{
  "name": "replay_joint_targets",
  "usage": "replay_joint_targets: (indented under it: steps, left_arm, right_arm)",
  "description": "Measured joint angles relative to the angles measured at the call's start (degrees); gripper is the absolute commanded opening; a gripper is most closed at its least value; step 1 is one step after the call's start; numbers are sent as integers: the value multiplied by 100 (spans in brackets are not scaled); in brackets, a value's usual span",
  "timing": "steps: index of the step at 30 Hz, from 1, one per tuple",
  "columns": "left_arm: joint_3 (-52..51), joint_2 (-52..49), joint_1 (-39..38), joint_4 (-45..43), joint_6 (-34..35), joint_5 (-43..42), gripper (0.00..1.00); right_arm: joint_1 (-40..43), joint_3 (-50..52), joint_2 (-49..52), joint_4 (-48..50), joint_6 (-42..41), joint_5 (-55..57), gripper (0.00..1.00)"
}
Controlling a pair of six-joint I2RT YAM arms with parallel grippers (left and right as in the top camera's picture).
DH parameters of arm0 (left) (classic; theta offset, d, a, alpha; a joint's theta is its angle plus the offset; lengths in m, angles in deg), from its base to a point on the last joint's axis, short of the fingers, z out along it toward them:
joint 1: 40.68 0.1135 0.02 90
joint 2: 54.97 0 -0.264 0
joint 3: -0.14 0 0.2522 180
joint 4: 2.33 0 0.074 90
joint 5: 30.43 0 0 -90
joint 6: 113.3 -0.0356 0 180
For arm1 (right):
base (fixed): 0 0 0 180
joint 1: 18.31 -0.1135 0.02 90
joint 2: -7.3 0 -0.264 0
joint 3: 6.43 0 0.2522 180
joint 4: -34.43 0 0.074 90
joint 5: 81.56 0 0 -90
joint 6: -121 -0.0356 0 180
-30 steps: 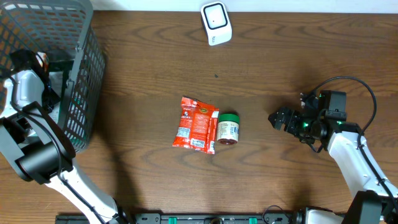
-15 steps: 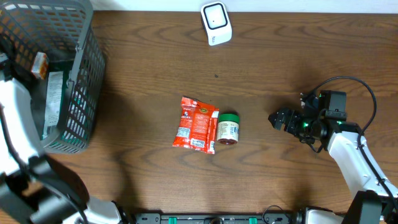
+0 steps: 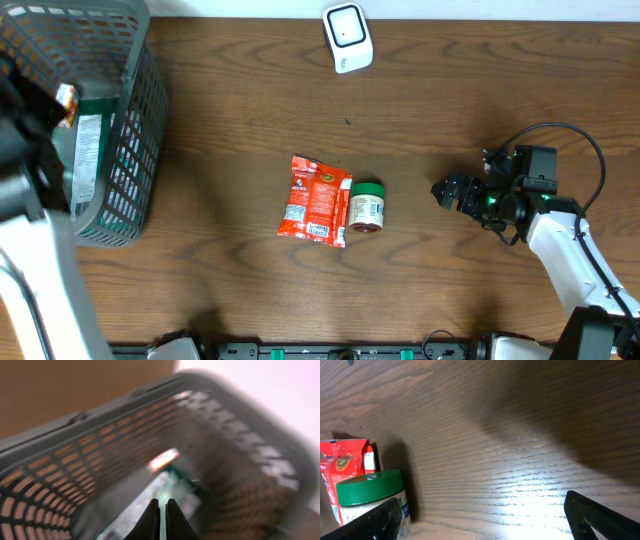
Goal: Scan the item barcode
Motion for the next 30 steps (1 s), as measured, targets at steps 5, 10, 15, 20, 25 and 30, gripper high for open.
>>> replay_joint_targets:
  steps: [5,10,15,20,25,30]
  left_arm:
    - [4,951,-1021,168,2,-17,7]
    - [11,1451,-1864,444,20,487,17]
    - [15,1307,-1864,520,59,981,51]
    - [20,673,-1532,501,0,1091,66]
    - [304,-284,-811,785,-94,531,73]
    - [1012,-1309,188,1305,-197,-750,79]
  right_arm:
    - [0,0,0,0,0,-2,99]
    - [0,0,0,0,0,-2,99]
    - [0,0,0,0,0,-2,99]
    - [0,0,0,0,0,-2,99]
    - [0,0,0,0,0,-2,99]
    - [0,0,0,0,0,-2,99]
